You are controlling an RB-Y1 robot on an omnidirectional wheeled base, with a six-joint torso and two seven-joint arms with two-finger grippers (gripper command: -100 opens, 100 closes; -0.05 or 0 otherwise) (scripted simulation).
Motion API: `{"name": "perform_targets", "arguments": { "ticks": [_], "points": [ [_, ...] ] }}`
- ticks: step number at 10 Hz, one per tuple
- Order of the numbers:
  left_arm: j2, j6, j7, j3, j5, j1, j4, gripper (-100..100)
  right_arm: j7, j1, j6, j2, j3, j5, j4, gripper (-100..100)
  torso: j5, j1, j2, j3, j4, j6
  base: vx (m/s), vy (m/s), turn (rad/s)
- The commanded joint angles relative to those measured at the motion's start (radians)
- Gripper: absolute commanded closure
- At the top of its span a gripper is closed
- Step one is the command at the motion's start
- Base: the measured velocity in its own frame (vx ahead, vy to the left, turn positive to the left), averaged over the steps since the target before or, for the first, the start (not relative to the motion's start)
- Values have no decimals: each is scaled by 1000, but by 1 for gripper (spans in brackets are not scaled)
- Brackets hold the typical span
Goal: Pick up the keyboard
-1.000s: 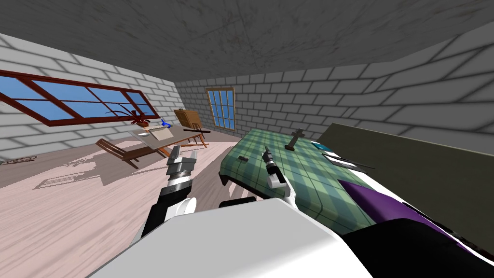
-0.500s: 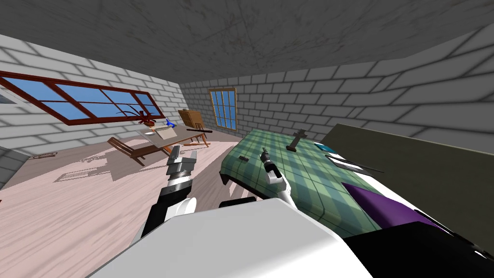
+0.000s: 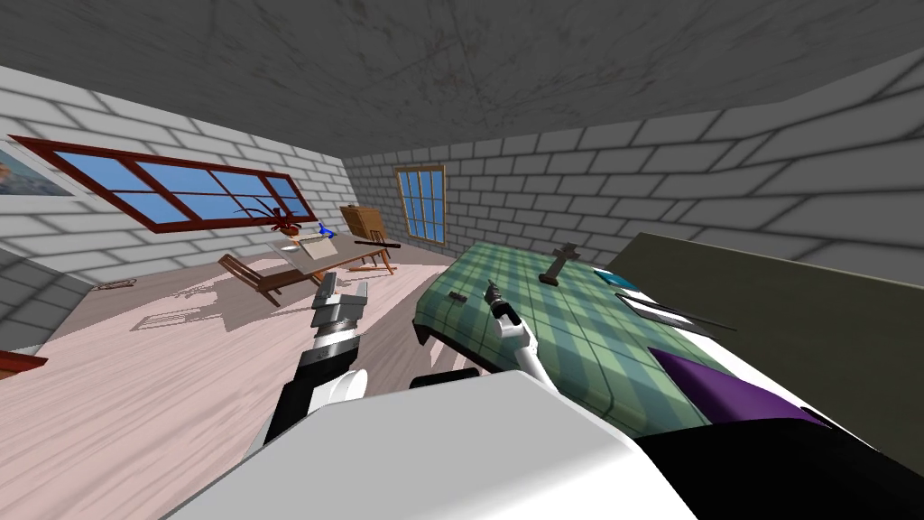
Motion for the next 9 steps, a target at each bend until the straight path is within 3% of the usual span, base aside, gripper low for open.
{"name": "perform_targets", "arguments": {
  "ticks": [1,2,3,4,5,6,7,8,9],
  "points": [
    [0,0,0,0,0,0,0,0,-16,-38,50,-2,-1,-13,50,-100,0,0,0,0,0,0,9,16,69],
    [0,0,0,0,0,0,0,0,-16,-38,58,-2,-1,-13,56,-100,0,1,0,0,0,0,10,16,29],
    [0,0,0,0,0,0,0,0,-30,-76,99,-9,-4,-26,98,-100,0,1,0,0,0,0,10,32,46],
    [0,0,0,0,0,0,0,0,-30,-76,102,-9,-4,-26,111,-100,0,2,0,0,0,0,14,28,26],
    [0,0,0,0,0,0,0,0,-44,-113,143,-17,-7,-38,150,-100,0,2,-1,0,0,0,26,44,36],
    [0,0,0,0,0,0,0,0,-44,-113,147,-17,-7,-38,166,-100,1,3,-1,-1,0,0,26,39,28],
    [0,0,0,0,0,0,0,0,-56,-151,192,-26,-10,-49,202,-100,1,2,-1,-1,0,0,29,48,50],
    [0,0,0,0,0,0,0,0,-56,-151,192,-26,-10,-49,222,-100,1,3,-2,-1,0,0,29,47,17],
    [0,0,0,0,0,0,0,0,-67,-187,236,-35,-14,-59,255,-100,1,3,-2,-1,0,0,38,62,25]
  ]
}}
